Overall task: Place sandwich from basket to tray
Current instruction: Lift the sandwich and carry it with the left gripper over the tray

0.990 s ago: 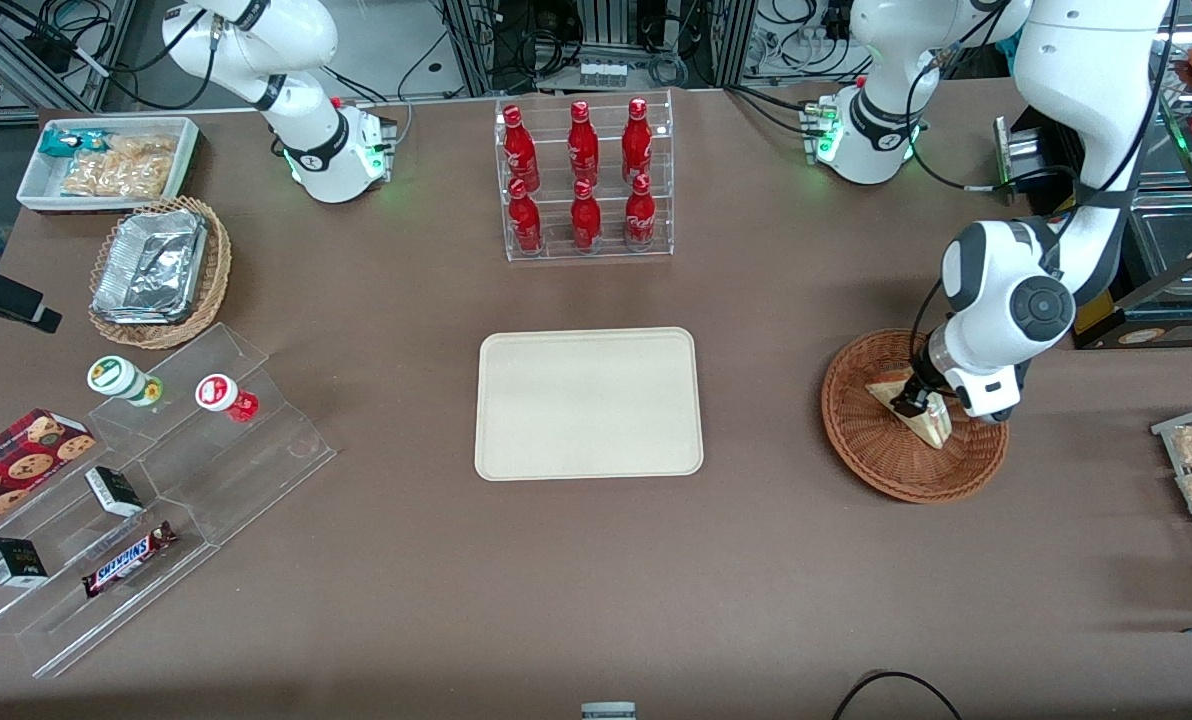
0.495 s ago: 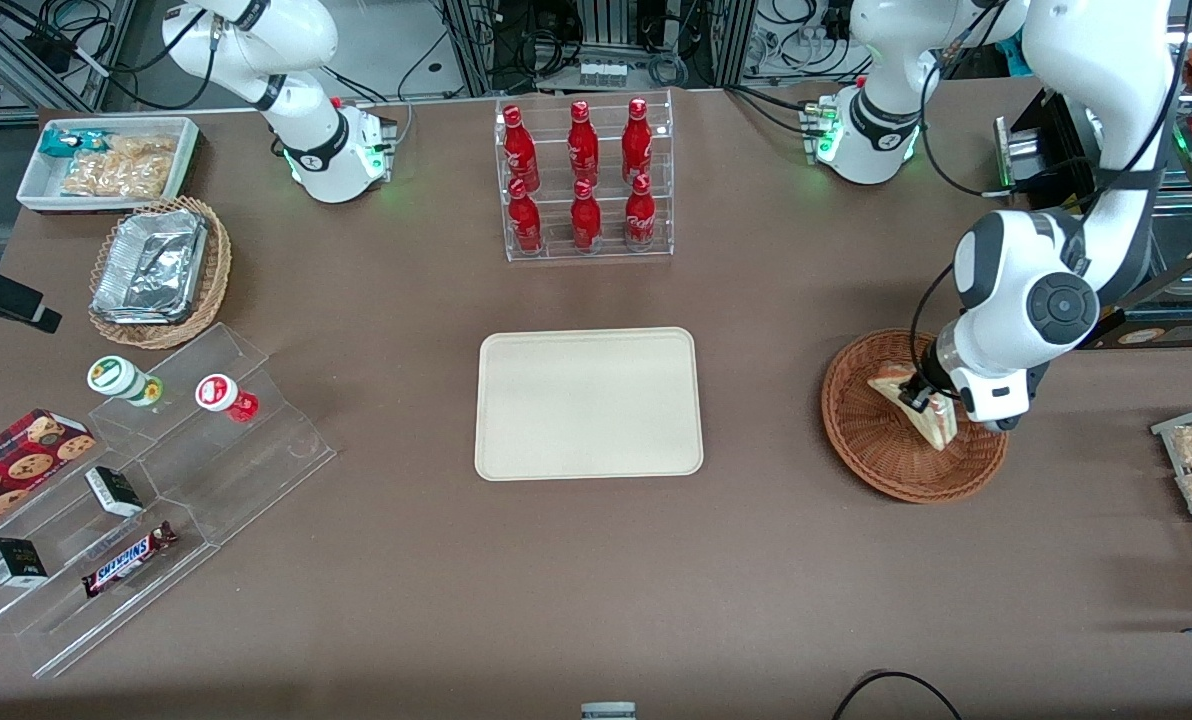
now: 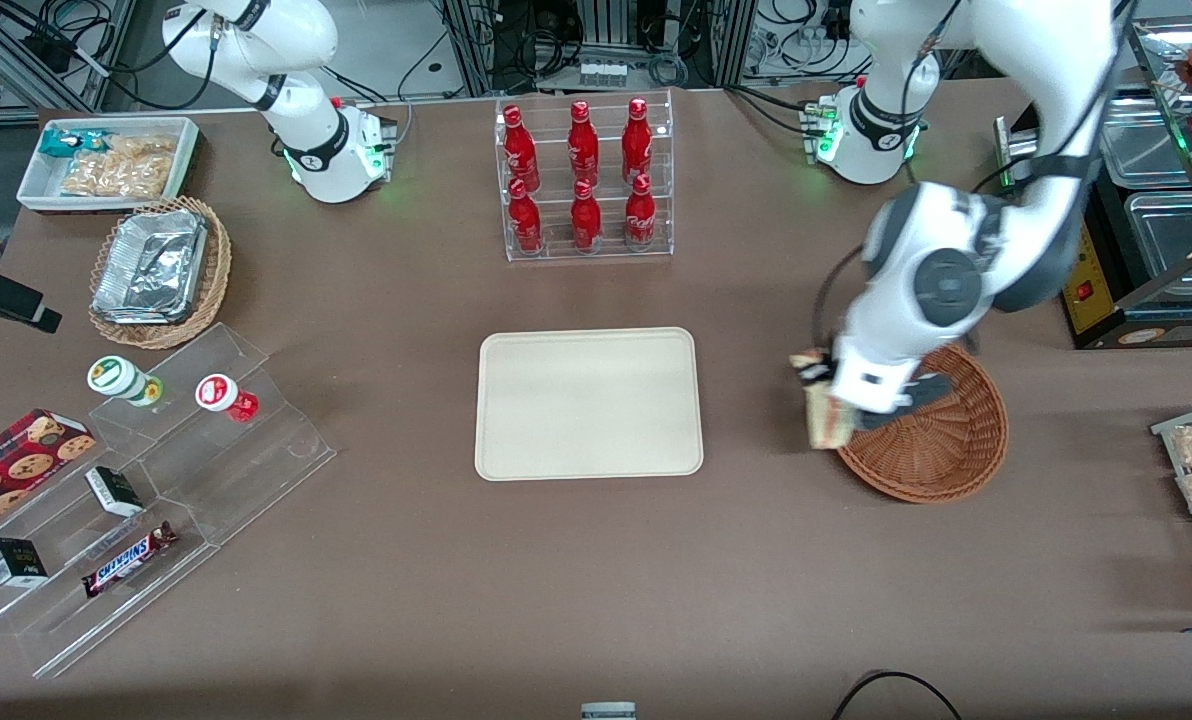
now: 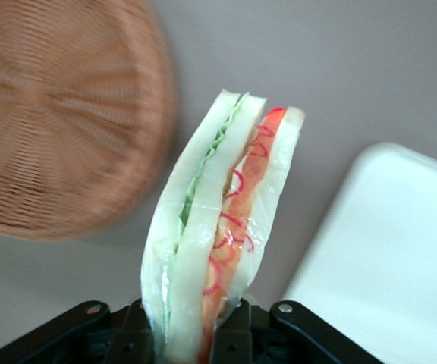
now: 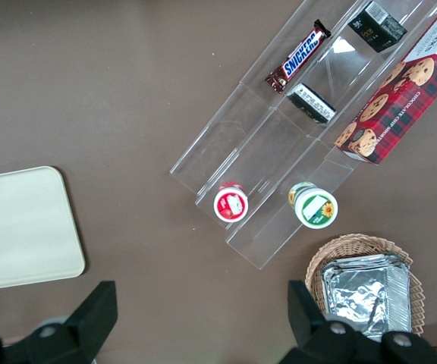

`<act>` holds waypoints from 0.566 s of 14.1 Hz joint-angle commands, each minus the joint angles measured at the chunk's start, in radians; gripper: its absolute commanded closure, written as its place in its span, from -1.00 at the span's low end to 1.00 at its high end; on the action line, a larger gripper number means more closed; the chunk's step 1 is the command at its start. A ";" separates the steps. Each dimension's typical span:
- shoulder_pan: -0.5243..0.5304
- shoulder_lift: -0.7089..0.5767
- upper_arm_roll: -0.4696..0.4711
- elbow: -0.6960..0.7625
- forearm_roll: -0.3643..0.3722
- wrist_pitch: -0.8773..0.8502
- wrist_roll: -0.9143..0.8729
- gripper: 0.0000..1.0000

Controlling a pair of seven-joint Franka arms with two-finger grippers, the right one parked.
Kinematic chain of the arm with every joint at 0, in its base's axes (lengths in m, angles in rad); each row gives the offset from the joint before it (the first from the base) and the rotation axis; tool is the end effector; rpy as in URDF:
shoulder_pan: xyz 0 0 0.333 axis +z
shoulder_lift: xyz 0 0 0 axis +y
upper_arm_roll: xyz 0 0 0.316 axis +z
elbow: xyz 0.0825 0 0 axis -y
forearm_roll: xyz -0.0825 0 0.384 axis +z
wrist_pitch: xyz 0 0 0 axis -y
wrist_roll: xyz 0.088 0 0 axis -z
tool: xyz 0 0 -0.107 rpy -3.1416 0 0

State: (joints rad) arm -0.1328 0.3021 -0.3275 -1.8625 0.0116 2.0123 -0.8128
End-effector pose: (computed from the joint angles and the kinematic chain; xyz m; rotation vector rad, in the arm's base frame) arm 0.5493 -0.2600 0.3536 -3.0714 -0.5495 0.2516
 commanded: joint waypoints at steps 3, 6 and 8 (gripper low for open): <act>-0.233 0.286 0.005 0.333 0.014 -0.052 -0.153 0.92; -0.333 0.428 0.007 0.514 0.089 -0.052 -0.302 0.92; -0.398 0.504 0.008 0.612 0.097 -0.050 -0.338 0.92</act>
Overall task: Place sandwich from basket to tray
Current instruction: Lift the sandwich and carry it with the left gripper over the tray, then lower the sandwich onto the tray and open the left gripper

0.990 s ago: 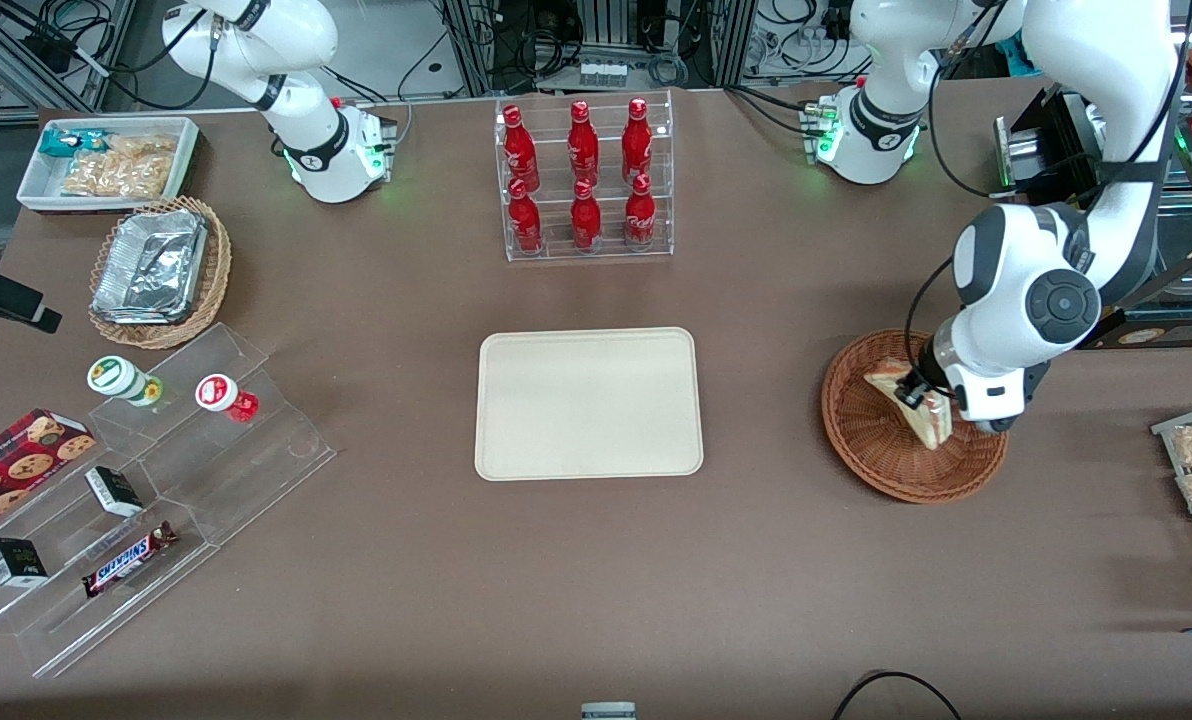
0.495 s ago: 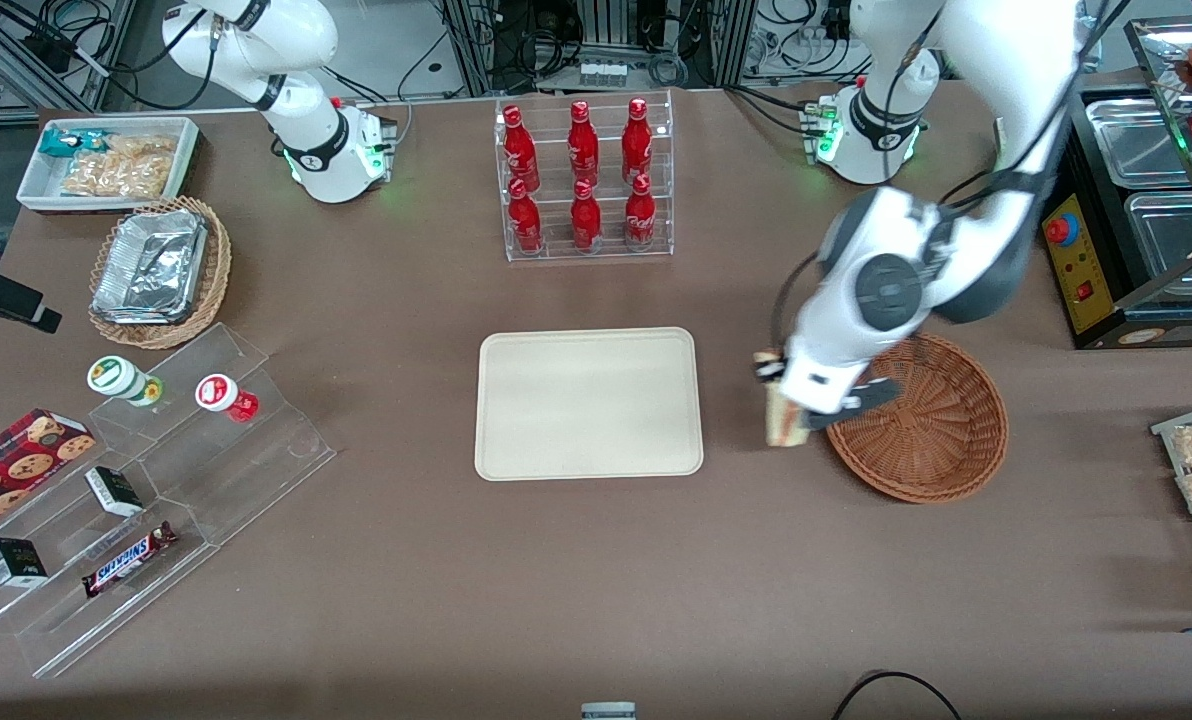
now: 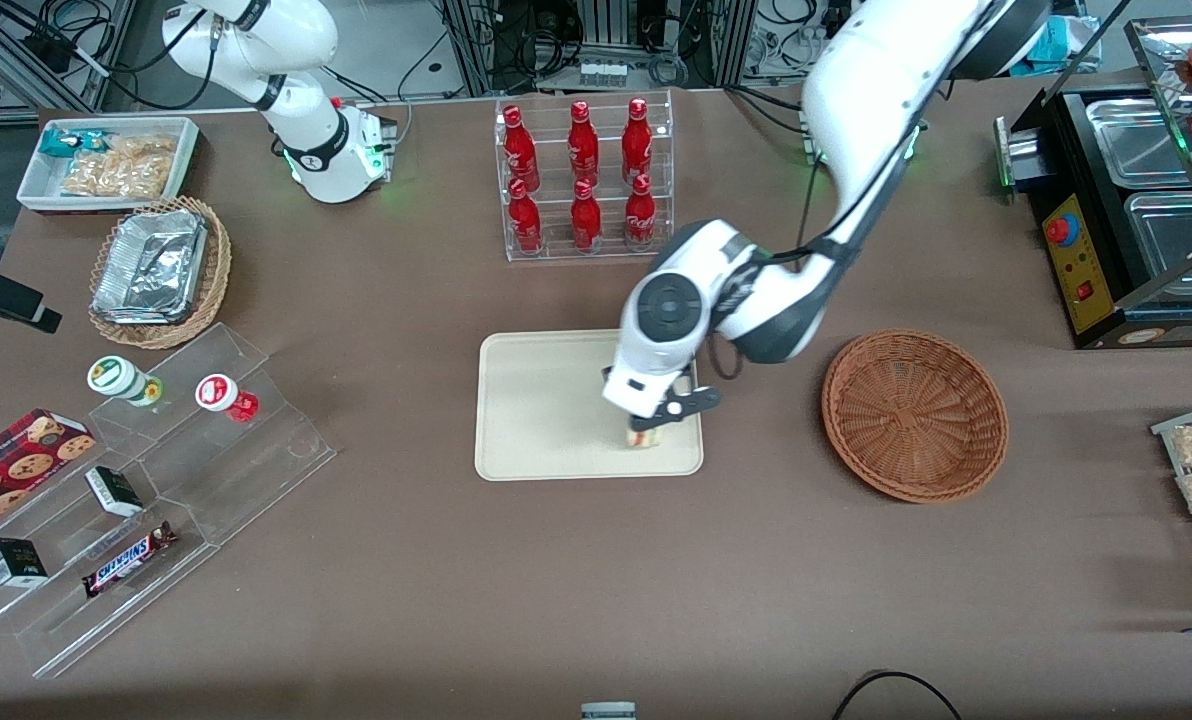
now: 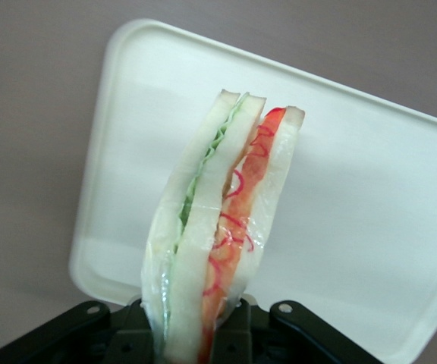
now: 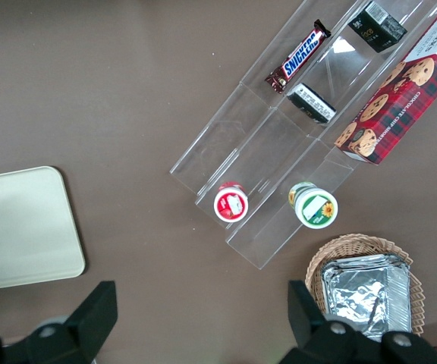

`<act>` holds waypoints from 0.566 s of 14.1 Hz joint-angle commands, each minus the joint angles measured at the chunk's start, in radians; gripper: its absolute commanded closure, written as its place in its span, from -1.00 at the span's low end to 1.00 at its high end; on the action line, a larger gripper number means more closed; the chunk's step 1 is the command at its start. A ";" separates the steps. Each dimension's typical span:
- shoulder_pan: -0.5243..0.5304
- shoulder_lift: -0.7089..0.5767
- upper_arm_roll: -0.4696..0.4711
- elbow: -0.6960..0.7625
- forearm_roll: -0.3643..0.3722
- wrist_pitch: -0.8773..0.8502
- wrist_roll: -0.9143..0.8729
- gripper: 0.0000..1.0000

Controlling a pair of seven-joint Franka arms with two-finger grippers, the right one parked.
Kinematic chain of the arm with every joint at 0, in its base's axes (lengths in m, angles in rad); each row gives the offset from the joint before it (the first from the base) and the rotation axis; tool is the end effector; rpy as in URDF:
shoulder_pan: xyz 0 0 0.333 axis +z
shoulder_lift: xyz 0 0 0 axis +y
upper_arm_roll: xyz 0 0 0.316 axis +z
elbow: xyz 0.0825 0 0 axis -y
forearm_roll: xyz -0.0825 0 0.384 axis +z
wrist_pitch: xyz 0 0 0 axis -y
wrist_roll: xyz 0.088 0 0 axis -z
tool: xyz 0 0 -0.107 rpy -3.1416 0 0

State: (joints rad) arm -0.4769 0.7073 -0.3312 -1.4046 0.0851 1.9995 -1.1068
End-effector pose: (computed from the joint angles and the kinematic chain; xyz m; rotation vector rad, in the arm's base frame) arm 0.5309 -0.4812 0.2959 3.0714 0.5062 -0.2458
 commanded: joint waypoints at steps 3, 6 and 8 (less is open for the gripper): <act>-0.112 0.188 0.014 0.242 0.038 -0.039 -0.074 0.92; -0.141 0.214 0.014 0.243 0.083 -0.038 -0.103 0.91; -0.144 0.221 0.014 0.239 0.088 -0.038 -0.110 0.91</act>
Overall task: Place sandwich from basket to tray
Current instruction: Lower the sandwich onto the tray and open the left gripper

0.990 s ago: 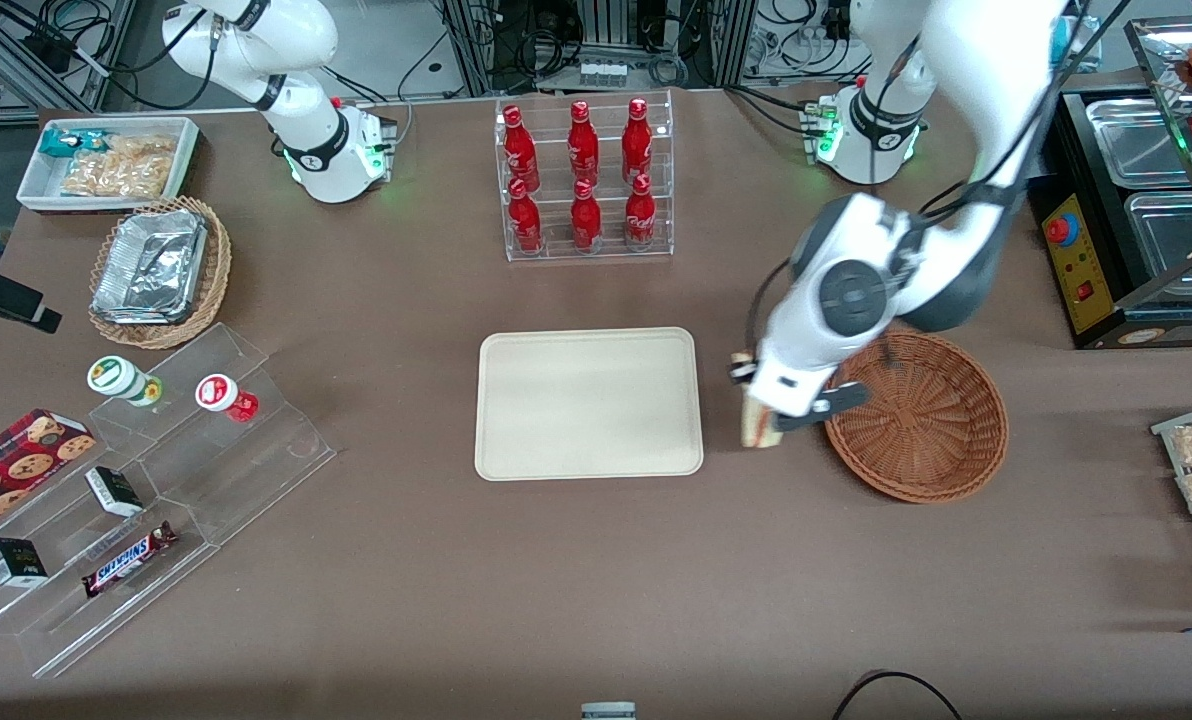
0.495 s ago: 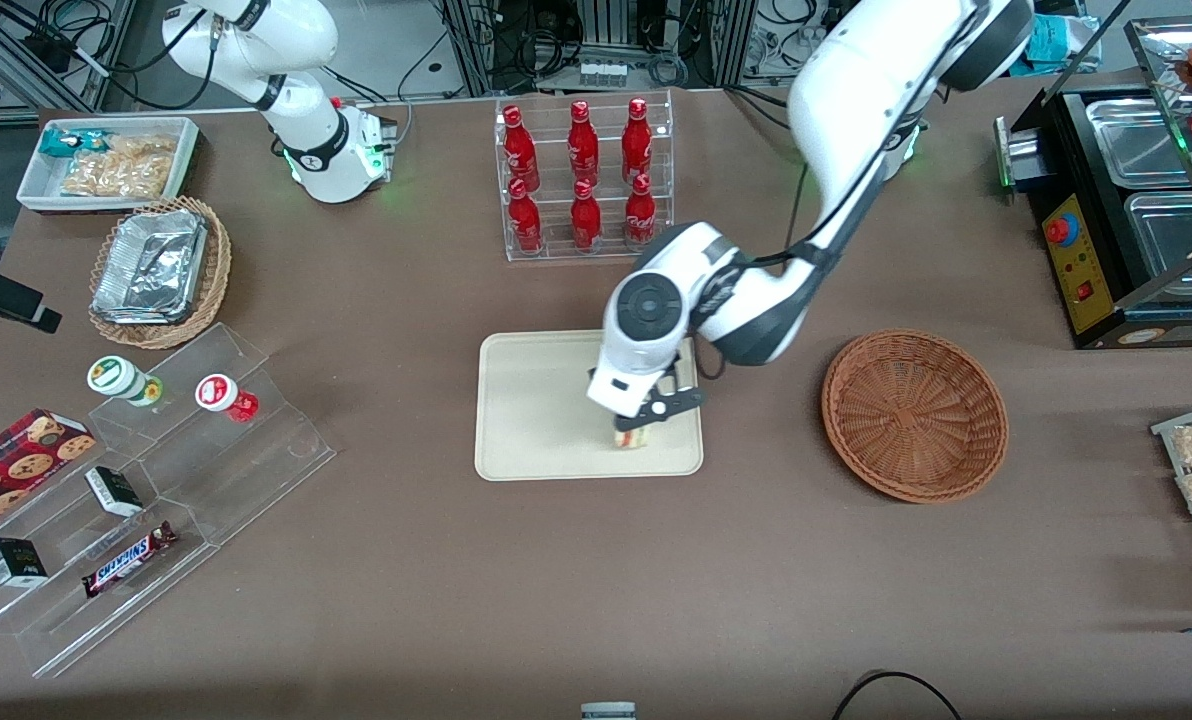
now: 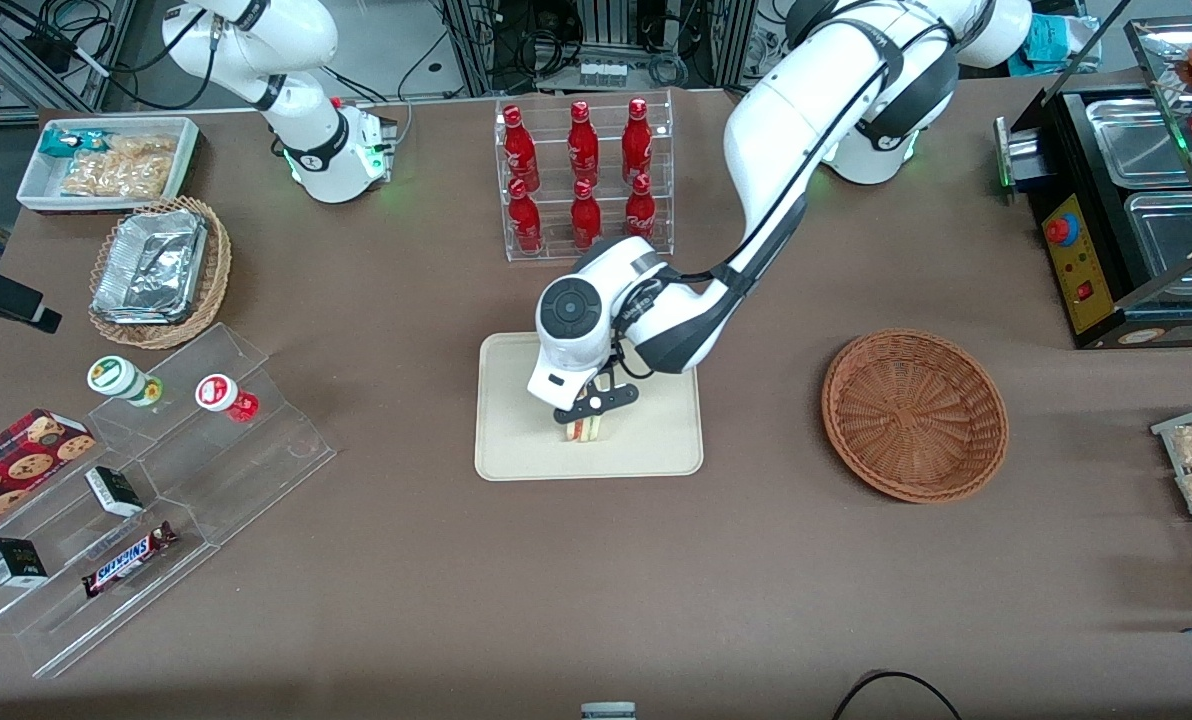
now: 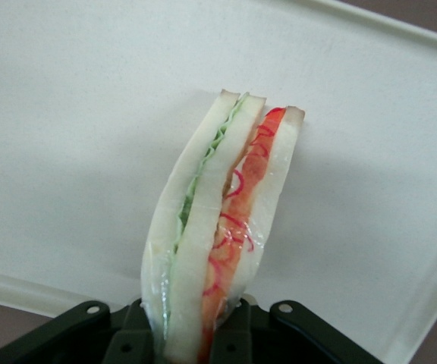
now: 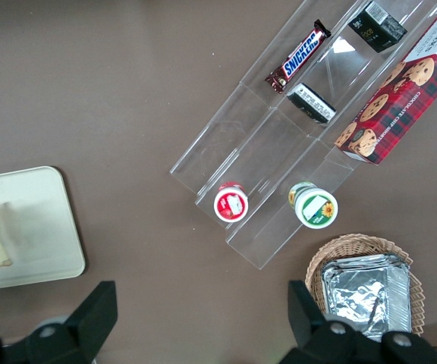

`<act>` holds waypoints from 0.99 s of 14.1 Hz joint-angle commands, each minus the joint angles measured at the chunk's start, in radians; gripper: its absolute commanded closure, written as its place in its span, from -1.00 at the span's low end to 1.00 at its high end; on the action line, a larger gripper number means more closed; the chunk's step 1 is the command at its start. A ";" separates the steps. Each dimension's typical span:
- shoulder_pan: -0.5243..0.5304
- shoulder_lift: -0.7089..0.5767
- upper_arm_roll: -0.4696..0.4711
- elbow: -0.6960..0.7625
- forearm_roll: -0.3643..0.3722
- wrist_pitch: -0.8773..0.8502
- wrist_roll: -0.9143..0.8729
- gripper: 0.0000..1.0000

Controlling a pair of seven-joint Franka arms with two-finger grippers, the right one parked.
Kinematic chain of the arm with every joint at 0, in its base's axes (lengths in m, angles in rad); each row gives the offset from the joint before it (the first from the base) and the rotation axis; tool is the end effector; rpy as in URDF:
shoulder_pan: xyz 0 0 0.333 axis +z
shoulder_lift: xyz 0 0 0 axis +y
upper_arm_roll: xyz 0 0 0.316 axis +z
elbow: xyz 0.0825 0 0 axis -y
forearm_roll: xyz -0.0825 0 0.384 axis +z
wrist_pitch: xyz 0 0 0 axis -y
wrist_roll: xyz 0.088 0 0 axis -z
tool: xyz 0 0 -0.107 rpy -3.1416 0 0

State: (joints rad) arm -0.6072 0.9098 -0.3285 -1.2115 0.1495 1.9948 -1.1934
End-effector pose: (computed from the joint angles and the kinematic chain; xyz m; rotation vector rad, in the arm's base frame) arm 0.5018 -0.5544 0.2356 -3.0884 -0.4657 0.2393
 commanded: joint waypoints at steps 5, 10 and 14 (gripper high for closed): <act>-0.016 0.040 0.011 0.041 0.025 -0.013 -0.025 -0.56; -0.013 -0.049 0.011 0.040 0.025 -0.071 -0.066 -1.00; 0.007 -0.202 0.012 0.032 0.024 -0.236 -0.075 -1.00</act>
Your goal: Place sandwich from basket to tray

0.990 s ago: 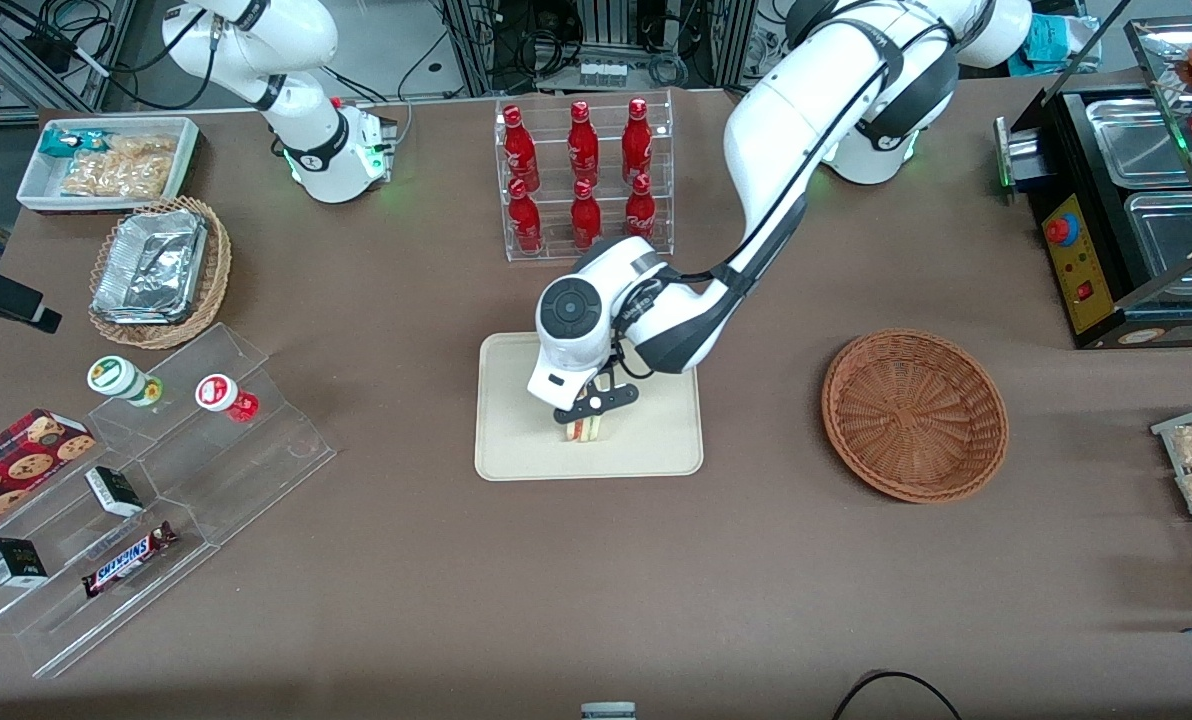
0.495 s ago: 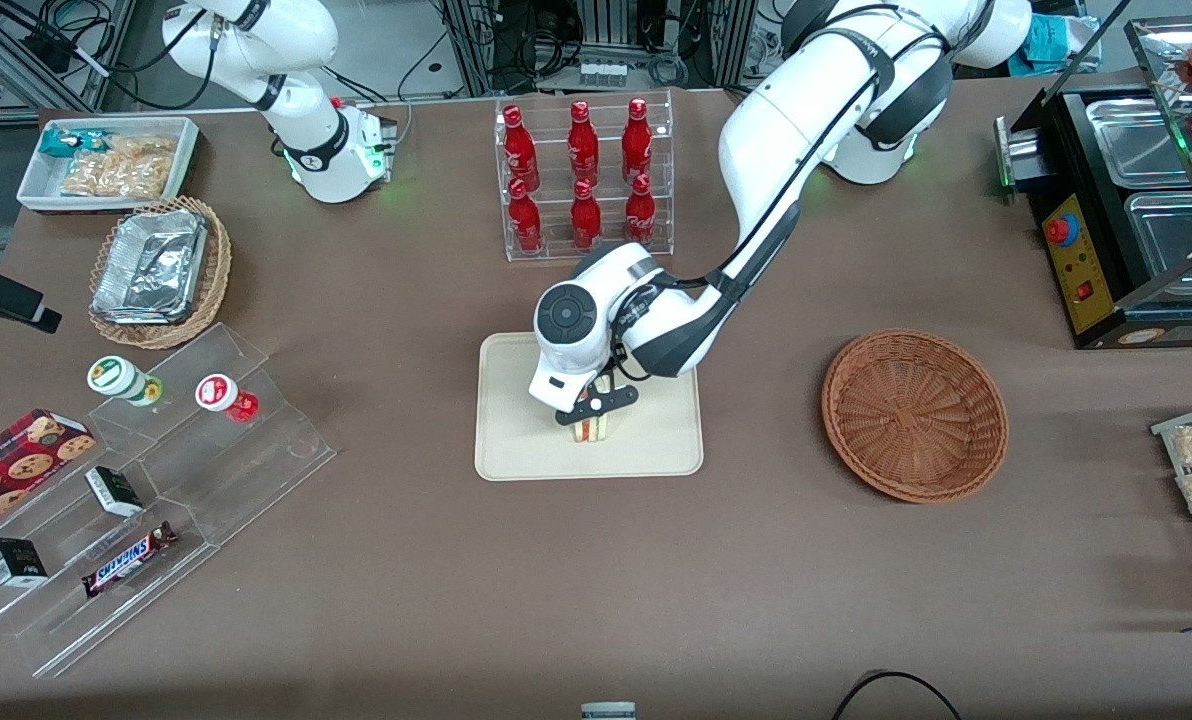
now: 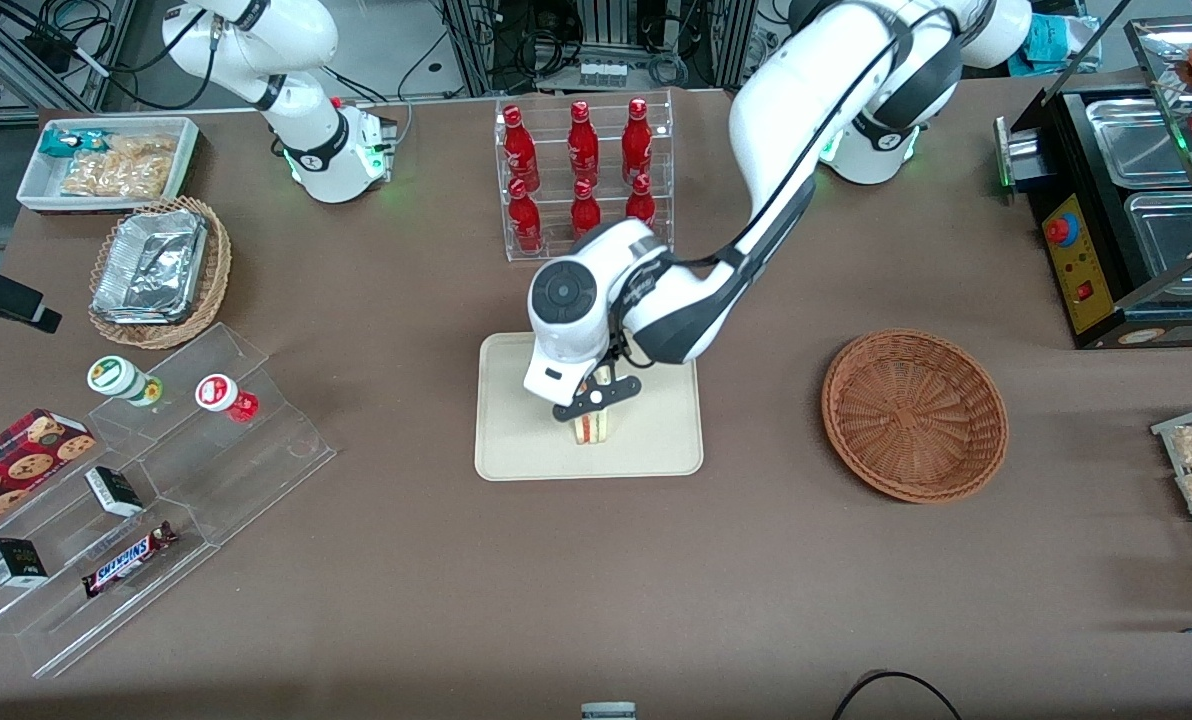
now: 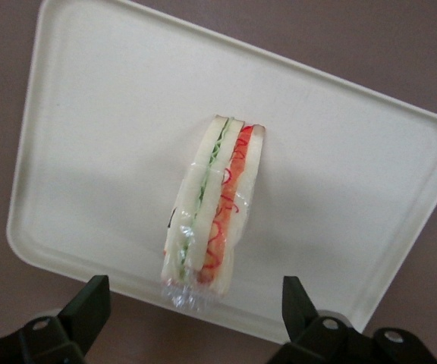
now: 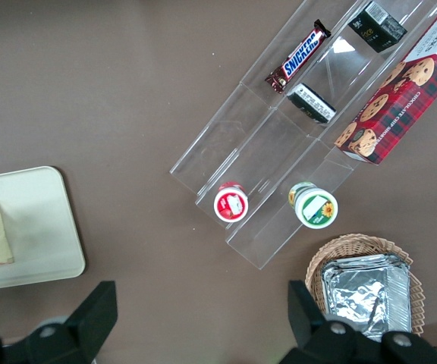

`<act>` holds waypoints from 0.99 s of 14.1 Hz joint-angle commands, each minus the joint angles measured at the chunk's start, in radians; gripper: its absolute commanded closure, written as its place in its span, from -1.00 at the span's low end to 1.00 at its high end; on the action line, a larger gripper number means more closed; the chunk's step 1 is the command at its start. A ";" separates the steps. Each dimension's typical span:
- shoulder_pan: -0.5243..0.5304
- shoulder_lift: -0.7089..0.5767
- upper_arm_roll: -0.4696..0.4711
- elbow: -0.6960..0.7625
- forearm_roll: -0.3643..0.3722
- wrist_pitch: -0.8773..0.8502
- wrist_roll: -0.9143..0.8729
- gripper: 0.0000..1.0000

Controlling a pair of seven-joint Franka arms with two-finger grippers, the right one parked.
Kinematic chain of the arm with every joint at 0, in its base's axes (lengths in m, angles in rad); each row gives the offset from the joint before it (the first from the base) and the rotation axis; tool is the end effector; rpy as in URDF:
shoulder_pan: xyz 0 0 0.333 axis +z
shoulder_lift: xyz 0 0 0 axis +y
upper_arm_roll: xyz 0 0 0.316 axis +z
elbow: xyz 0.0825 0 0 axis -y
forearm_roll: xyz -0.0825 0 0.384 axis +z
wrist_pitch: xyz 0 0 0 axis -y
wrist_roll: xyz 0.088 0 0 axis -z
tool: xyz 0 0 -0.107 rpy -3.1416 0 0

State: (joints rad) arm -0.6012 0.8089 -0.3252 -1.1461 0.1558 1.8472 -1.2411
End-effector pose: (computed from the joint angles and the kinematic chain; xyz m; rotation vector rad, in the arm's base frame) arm 0.5138 -0.5454 0.3265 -3.0675 -0.5480 0.1733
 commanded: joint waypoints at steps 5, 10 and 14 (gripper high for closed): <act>0.093 -0.187 0.057 -0.116 0.016 -0.223 -0.005 -1.00; 0.286 -0.440 0.055 -0.429 0.002 -0.175 0.248 -1.00; 0.405 -0.644 0.055 -0.628 -0.019 -0.180 0.512 -1.00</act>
State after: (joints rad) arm -0.2438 0.3144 -0.2617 -1.6092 0.1563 1.6340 -0.8264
